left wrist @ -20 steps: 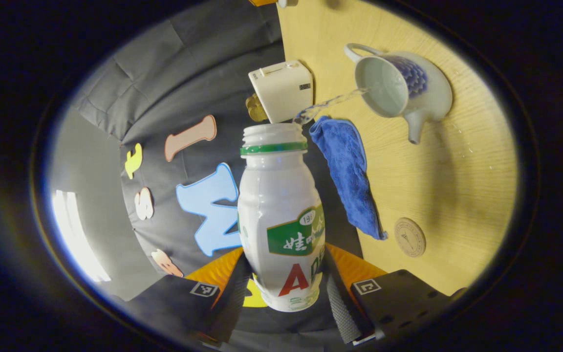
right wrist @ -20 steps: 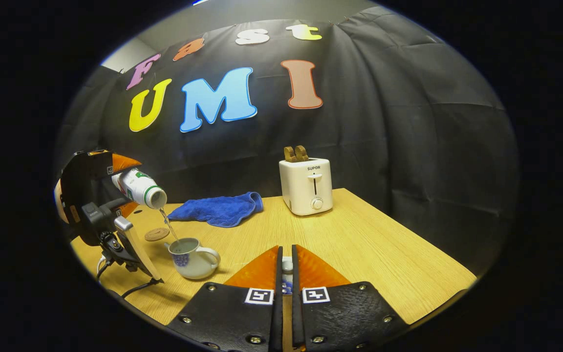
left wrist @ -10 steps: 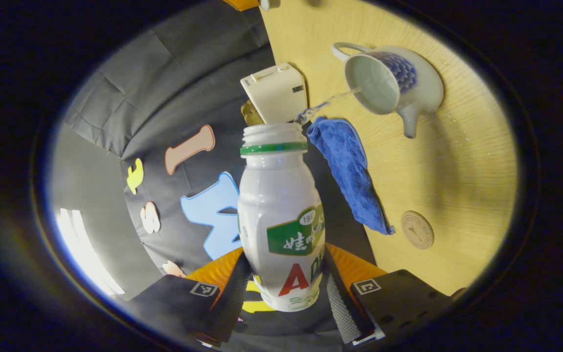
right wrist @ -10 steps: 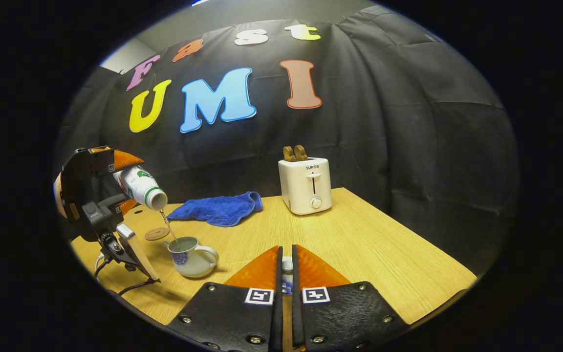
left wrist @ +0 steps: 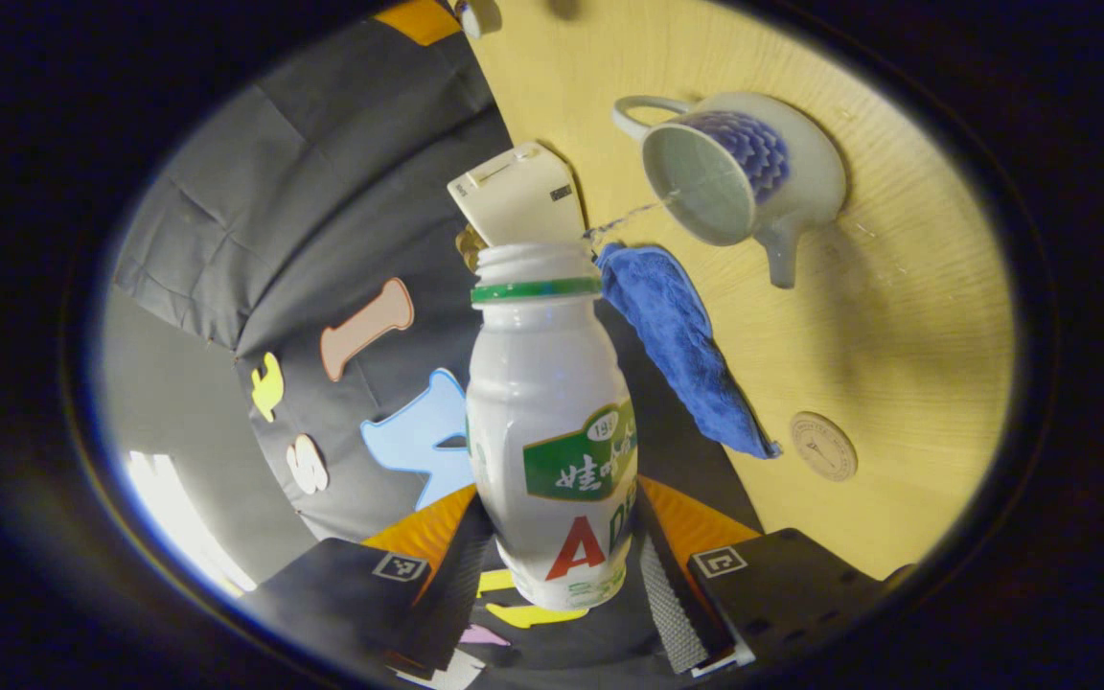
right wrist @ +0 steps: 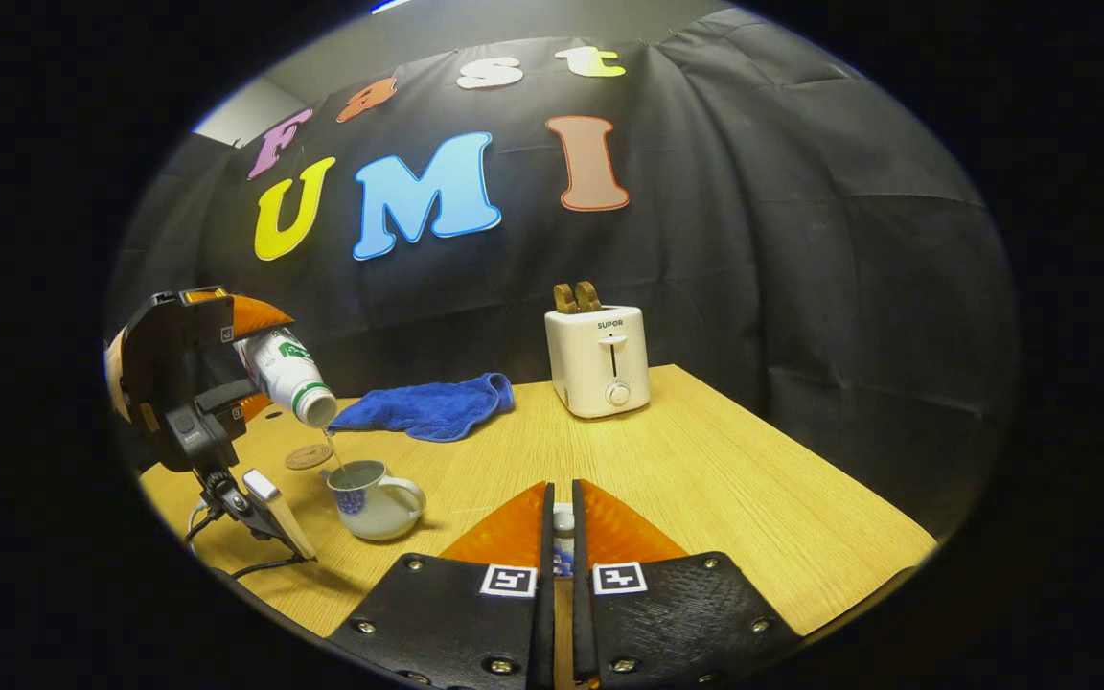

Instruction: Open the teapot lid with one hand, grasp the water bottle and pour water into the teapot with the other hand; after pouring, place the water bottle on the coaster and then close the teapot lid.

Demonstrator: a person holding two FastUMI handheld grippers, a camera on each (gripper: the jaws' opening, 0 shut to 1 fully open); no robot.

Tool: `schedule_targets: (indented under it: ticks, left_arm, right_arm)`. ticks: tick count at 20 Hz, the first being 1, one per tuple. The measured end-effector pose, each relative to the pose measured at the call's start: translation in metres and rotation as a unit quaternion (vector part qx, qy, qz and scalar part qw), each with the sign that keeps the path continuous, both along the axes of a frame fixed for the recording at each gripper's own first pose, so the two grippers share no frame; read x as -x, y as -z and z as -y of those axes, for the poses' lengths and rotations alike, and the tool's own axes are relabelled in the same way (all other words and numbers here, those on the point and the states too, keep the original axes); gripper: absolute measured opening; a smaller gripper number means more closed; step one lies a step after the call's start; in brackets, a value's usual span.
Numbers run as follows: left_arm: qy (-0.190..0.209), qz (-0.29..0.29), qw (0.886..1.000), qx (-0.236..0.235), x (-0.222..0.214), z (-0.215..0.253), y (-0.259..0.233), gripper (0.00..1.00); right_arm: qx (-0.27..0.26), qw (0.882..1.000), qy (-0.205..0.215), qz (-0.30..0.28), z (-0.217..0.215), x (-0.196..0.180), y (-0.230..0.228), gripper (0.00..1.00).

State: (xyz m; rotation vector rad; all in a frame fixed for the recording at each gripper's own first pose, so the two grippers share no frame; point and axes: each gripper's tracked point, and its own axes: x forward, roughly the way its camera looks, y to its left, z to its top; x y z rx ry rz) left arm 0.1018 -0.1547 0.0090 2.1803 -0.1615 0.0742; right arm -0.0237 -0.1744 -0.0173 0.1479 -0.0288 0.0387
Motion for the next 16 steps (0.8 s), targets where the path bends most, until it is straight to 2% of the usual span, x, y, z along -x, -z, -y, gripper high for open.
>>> schedule_targets:
  ticks: [4, 5, 10, 11, 12, 14, 16]
  left_arm:
    - [0.002, -0.006, 1.000, -0.018, -0.002, 0.002, 0.005, 0.85]
    - [0.003, -0.005, 1.000, -0.022, -0.002, 0.002, 0.004, 0.82]
    - [0.009, -0.008, 1.000, -0.018, -0.004, 0.006, 0.006, 0.85]
    - [0.010, -0.010, 1.000, -0.017, -0.004, 0.007, 0.007, 0.90]
    - [0.012, -0.011, 1.000, -0.014, -0.004, 0.008, 0.008, 0.90]
    - [0.011, -0.017, 1.000, 0.006, -0.005, 0.005, 0.009, 0.91]
    - [0.007, -0.032, 0.998, 0.047, -0.007, -0.002, 0.014, 0.91]
  right_arm:
    - [0.000, 1.000, -0.001, 0.000, 0.002, 0.000, 0.001, 0.07]
    - [-0.001, 1.000, -0.001, -0.001, 0.003, 0.001, 0.002, 0.07]
    - [0.000, 1.000, 0.000, -0.002, 0.003, 0.001, 0.003, 0.07]
    - [0.001, 1.000, 0.001, -0.002, 0.003, 0.001, 0.003, 0.07]
    - [0.003, 1.000, 0.001, -0.002, 0.003, 0.001, 0.002, 0.07]
    - [0.005, 1.000, 0.003, -0.001, 0.002, 0.002, 0.000, 0.07]
    - [0.009, 1.000, 0.003, -0.001, 0.000, 0.002, -0.001, 0.07]
